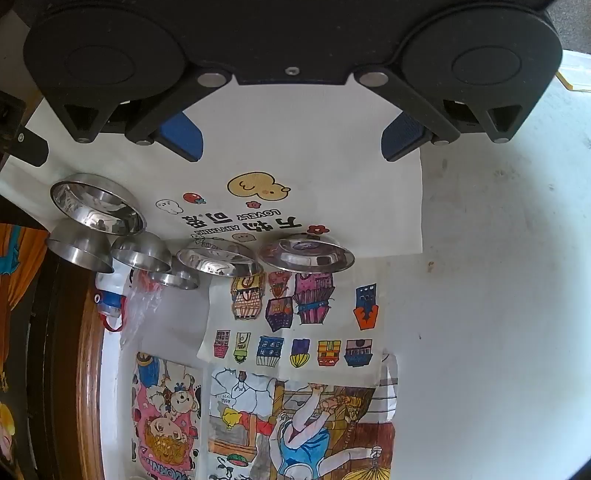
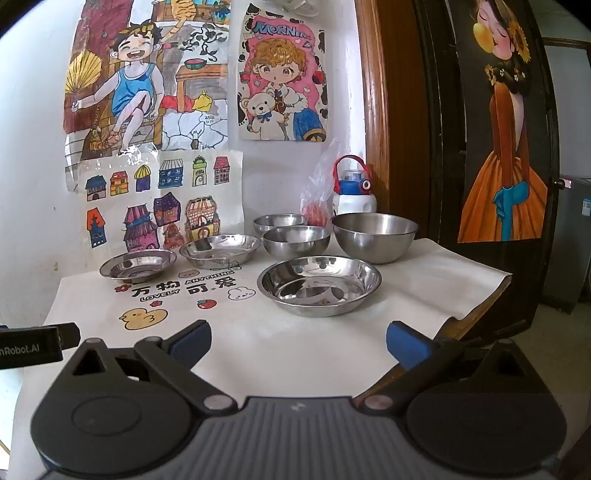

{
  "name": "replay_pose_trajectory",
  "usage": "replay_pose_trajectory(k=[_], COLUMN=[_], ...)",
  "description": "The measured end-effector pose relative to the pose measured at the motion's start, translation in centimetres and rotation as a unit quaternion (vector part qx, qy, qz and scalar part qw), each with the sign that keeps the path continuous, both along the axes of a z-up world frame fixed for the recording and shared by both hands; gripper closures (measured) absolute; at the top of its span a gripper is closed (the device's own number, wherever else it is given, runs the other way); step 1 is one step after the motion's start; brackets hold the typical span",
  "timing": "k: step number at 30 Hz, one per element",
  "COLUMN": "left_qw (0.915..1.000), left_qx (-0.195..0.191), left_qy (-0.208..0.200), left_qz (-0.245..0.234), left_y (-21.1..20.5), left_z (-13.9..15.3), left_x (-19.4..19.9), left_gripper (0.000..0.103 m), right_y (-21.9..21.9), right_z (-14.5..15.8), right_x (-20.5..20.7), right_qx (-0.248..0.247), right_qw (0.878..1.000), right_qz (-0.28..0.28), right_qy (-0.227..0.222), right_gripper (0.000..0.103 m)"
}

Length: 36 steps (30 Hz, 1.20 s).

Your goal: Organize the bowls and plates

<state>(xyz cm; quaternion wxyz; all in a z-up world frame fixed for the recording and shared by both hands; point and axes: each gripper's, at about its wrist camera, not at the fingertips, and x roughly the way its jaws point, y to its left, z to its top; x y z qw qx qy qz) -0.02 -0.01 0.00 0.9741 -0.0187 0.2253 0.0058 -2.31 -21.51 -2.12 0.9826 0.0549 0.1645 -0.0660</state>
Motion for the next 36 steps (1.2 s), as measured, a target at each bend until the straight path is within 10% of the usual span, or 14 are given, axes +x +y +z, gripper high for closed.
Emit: replay_pose_trajectory(k=[36], left_qw=[1.0000], left_qx=[-0.002], left_qy=[0.003], left_qz=[0.002], left_y=[-0.17], left_z=[0.03], left_x=[-0.17], left_gripper=[0.001], right_y=[-0.07], right_z=[-0.14], right_x=[-0.14], right_qx=[0.000], right_qw=[1.000], right_qz=[0.000], right_qy=[-0.001], right_gripper=[0.000])
